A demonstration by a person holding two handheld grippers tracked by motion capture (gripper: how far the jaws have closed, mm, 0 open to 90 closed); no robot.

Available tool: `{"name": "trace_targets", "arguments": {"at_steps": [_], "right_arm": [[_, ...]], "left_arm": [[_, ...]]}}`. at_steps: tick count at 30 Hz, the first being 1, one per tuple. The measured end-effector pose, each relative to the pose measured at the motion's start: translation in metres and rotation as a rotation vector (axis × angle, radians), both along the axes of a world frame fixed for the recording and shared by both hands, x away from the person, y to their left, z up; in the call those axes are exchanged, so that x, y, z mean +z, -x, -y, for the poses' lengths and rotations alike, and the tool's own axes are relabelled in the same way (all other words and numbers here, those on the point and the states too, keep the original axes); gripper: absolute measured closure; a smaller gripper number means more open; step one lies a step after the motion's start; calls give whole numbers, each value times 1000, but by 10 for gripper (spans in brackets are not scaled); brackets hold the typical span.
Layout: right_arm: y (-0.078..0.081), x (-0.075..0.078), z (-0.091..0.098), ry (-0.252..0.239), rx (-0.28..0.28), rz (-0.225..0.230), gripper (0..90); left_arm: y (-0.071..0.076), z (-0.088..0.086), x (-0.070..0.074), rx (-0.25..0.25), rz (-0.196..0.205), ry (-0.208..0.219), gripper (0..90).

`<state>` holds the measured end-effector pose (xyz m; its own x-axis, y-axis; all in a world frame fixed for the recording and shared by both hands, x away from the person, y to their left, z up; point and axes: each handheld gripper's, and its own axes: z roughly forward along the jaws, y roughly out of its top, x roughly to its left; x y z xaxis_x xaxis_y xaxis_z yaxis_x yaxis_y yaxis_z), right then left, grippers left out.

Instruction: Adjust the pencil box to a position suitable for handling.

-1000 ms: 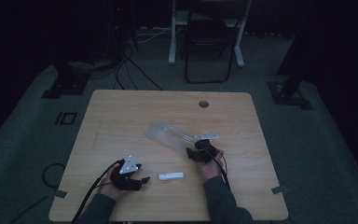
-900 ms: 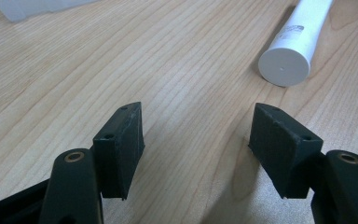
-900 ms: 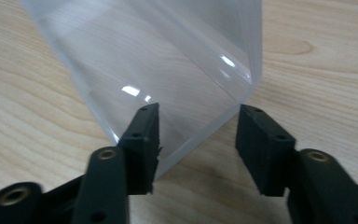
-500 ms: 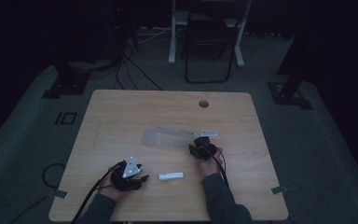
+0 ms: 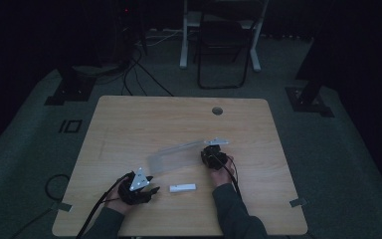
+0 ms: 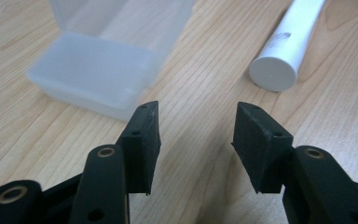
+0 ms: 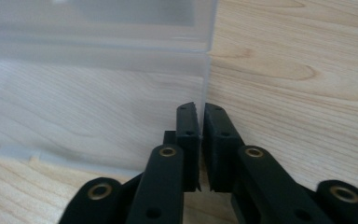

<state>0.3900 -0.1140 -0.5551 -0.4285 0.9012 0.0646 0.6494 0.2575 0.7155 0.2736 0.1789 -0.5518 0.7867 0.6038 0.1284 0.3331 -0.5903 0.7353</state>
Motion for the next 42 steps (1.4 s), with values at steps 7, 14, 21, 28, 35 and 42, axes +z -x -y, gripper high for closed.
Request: {"name": "trace_targets", "arguments": {"at_steps": [7,14,21,28,35,42], "right_arm": [[0,0,-8,15,24,6,885],[0,0,-9,2,42,0,744],[8,6,0,-11,38,27,581],[16,14,19,-15,42,61,518],[31,10,36,72,74,81,487],[53,6,77,120,45,102,464]], "left_arm": [[3,1,3,-28,6,33,532],[5,5,4,-43,8,36,532],[5,7,4,-48,5,51,531],[4,10,3,-51,-1,57,526],[4,13,4,-64,-8,88,511],[4,20,4,-89,-18,105,490]]}}
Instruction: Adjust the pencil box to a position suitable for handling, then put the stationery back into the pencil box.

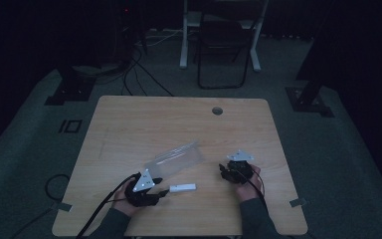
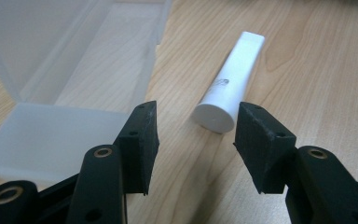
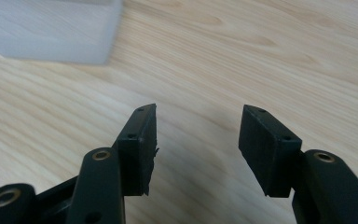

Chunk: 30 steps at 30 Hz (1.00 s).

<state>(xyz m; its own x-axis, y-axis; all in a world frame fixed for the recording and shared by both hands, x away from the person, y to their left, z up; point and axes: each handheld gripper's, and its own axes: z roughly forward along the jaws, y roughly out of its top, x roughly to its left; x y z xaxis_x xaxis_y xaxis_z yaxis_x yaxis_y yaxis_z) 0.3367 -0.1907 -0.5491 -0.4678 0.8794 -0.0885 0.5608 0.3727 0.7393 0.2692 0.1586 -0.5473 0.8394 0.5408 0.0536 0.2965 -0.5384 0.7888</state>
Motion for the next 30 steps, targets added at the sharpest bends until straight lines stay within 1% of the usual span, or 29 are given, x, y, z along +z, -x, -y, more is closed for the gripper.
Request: {"name": "trace_targets", "arguments": {"at_steps": [3,4,6,8,12,15,20,23,25,27,30], "right_arm": [[4,1,13,2,-4,-2,462],[4,1,13,2,-4,-2,462],[9,2,27,7,-16,5,460],[11,0,33,7,-28,2,457],[16,-4,42,5,-49,-25,450],[18,-7,46,4,-55,-32,446],[18,-10,47,1,-60,-40,439],[17,-11,49,-19,-63,-41,435],[17,-12,50,-41,-70,-48,434],[16,-12,51,-48,-70,-50,429],[16,-13,53,-61,-72,-51,428]], "left_arm": [[1,3,0,-8,-2,-3,487],[1,3,0,-8,-2,-3,487],[1,4,0,-18,-3,-1,485],[1,6,0,-23,-12,9,483],[2,8,1,-36,-15,27,483],[3,12,3,-47,-10,38,479],[3,16,4,-54,-2,37,462],[2,20,6,-60,4,38,456],[1,21,6,-59,-5,44,452],[1,22,9,-65,-7,45,450],[1,26,12,-76,4,38,450]]}}
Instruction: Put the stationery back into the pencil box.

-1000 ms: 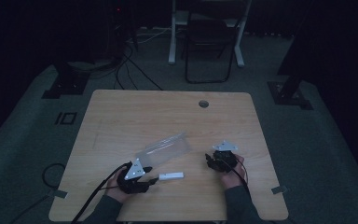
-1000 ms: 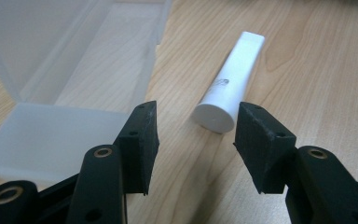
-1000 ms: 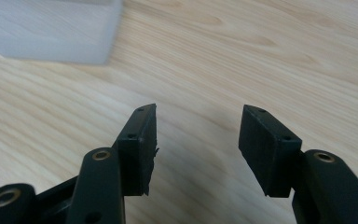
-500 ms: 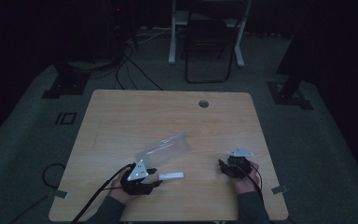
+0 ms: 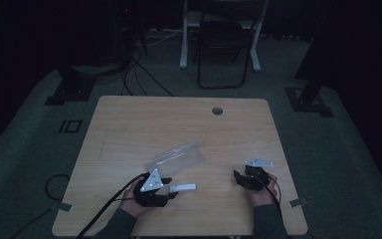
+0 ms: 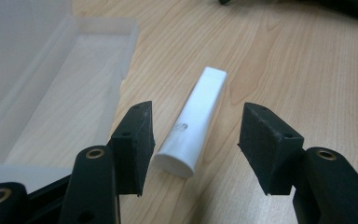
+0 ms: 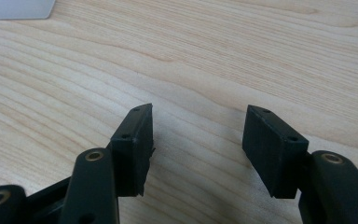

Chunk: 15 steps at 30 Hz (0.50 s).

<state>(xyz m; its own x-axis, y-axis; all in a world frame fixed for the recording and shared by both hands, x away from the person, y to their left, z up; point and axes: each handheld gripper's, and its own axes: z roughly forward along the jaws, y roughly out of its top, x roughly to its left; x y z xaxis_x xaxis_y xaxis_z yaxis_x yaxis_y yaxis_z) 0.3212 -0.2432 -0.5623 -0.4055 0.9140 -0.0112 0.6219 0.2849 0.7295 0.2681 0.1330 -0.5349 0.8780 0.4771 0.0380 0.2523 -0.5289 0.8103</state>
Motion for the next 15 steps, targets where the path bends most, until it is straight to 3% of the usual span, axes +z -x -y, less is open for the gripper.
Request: {"name": "trace_targets", "arguments": {"at_steps": [12,15], "right_arm": [[-1,-2,2,-20,0,7,411],[0,-2,3,-22,1,8,410]], "left_arm": [[-4,14,7,-30,7,-18,496],[-8,18,8,-28,-13,-13,522]]}}
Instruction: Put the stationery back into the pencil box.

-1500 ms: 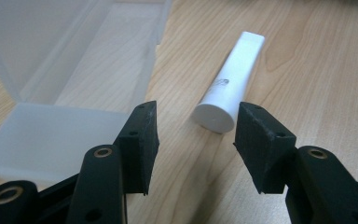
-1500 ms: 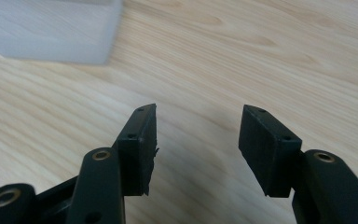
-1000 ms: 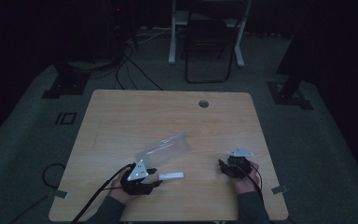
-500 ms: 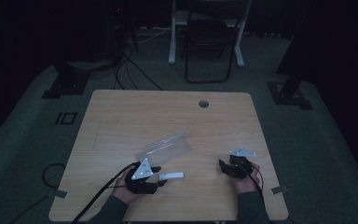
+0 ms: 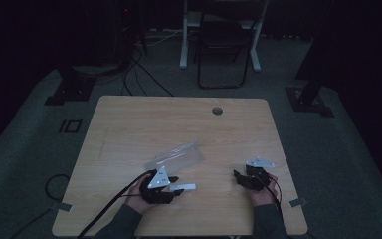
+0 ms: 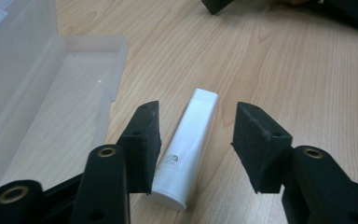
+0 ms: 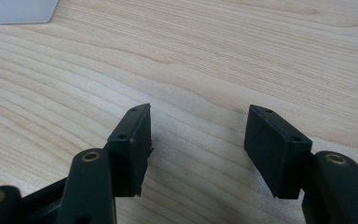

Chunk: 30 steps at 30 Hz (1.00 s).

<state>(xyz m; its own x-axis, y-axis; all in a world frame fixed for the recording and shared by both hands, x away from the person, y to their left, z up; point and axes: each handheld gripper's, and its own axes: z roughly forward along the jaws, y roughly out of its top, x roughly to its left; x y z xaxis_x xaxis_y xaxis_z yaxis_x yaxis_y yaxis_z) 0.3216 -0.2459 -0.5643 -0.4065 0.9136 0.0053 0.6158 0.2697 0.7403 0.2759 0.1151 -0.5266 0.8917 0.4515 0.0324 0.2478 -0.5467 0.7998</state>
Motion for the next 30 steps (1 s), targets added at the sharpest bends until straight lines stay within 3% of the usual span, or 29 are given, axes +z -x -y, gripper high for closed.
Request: {"name": "trace_targets", "arguments": {"at_steps": [8,16,30], "right_arm": [[0,-1,1,-5,4,9,398],[-1,-2,2,-10,12,18,387],[-1,-3,2,-12,17,21,378]], "left_arm": [[-8,8,-2,-6,-41,24,555],[-14,17,-9,-8,-55,-4,566],[-20,27,-19,-9,-44,-66,555]]}}
